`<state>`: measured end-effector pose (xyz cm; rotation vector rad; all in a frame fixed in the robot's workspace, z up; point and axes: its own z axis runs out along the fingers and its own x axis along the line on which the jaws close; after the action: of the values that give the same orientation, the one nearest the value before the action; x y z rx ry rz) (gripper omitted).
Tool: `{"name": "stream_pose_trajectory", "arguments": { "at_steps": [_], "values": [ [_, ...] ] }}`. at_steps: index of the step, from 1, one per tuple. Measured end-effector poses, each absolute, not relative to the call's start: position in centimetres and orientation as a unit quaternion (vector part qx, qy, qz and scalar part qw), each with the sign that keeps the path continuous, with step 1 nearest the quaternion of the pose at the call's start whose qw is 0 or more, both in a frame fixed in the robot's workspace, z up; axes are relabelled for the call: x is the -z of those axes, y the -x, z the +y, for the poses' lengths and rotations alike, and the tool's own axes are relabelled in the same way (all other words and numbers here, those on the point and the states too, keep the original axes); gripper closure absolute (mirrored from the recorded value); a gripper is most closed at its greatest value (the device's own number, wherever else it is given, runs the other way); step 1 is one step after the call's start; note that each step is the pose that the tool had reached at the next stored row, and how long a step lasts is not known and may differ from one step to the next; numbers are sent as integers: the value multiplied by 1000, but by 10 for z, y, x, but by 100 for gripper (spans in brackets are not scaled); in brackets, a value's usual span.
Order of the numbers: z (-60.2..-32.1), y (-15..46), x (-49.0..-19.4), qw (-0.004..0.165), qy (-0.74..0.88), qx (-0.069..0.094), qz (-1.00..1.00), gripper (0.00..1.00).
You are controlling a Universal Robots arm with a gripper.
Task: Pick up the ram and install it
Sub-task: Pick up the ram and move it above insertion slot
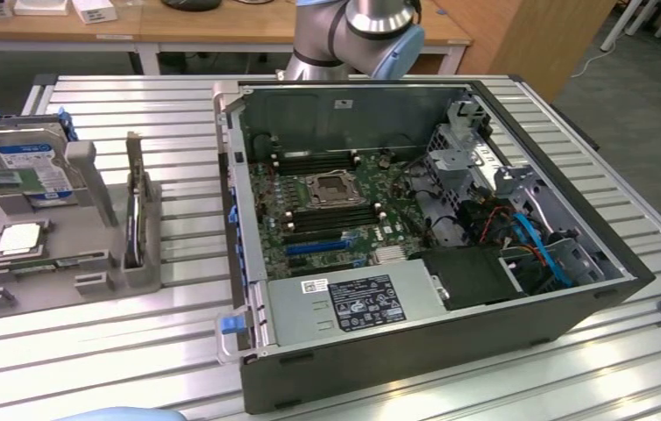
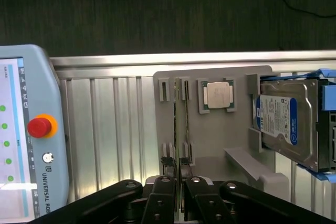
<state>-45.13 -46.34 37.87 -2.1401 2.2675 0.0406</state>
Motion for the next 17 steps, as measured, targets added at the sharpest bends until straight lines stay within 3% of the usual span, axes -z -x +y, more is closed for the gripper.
{"name": "stream_pose_trajectory", "arguments": {
  "at_steps": [17],
  "values": [
    [-463, 439, -389, 12, 685, -13, 728, 86]
  ]
}}
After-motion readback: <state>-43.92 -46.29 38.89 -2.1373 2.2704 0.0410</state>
